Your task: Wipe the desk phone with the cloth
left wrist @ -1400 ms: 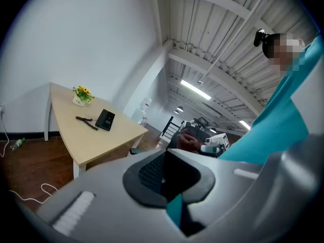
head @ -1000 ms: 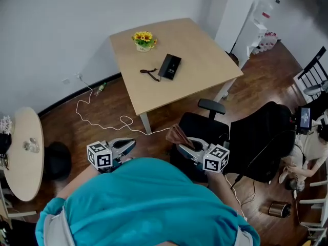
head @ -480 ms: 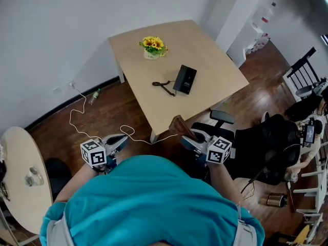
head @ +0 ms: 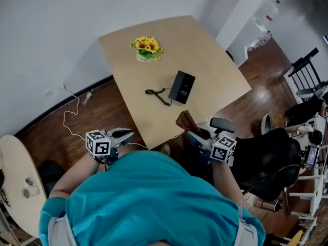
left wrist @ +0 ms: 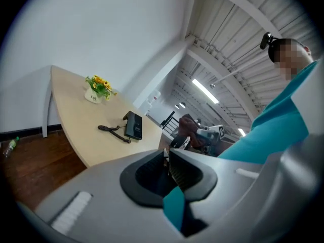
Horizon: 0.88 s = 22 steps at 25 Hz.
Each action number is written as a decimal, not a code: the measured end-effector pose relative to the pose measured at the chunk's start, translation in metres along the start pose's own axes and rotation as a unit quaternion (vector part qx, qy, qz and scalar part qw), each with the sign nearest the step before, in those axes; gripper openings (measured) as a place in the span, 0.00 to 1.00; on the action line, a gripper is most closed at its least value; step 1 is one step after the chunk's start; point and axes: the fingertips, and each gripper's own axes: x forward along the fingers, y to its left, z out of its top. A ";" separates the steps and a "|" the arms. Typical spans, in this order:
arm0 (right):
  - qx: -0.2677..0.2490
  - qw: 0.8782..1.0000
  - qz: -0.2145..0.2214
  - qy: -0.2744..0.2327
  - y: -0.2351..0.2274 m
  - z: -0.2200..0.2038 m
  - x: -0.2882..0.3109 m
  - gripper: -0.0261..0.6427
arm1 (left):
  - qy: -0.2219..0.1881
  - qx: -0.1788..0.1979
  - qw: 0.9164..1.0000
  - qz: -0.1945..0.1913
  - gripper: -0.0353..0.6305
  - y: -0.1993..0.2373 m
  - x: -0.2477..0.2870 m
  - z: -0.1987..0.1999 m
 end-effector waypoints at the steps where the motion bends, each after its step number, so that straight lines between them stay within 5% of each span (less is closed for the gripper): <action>1: 0.000 1.000 0.006 0.003 -0.016 0.003 -0.001 0.23 | 0.010 -0.003 1.000 0.009 0.13 0.007 0.016 0.005; 6: -0.023 0.999 0.043 0.023 -0.089 0.024 -0.016 0.23 | 0.027 -0.052 0.997 0.058 0.19 0.045 0.098 0.038; 11: -0.021 0.998 0.058 0.024 -0.143 0.036 -0.030 0.23 | 0.075 -0.055 0.994 0.055 0.28 0.075 0.179 0.068; 22: 0.023 0.999 -0.033 0.023 -0.168 0.032 -0.031 0.23 | 0.167 -0.011 0.986 -0.009 0.43 0.179 0.295 0.127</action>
